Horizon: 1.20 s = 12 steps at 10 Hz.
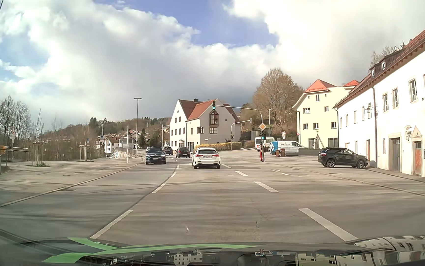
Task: Follow the waypoints while adhering to traffic rules and regulations
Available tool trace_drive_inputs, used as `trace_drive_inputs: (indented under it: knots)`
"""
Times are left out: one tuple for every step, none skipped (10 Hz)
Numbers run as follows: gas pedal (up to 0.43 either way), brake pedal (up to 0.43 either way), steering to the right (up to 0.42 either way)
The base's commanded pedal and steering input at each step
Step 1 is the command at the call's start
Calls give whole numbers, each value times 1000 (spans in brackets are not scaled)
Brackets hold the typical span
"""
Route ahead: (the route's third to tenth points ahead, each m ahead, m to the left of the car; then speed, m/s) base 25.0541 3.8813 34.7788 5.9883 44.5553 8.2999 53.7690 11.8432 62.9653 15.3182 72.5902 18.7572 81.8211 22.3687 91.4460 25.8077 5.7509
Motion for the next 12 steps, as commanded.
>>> trace_drive_inputs:
  knots:
    - [287, 0, -36]
    - [287, 0, -41]
    - [287, 0, -43]
    - [287, 0, -43]
    - [287, 0, -43]
    - [287, 0, -43]
    - [287, 0, -43]
    - [287, 0, -42]
    - [287, 0, -42]
    - [287, 0, -41]
    - [287, 0, -34]
    - [287, 0, -26]
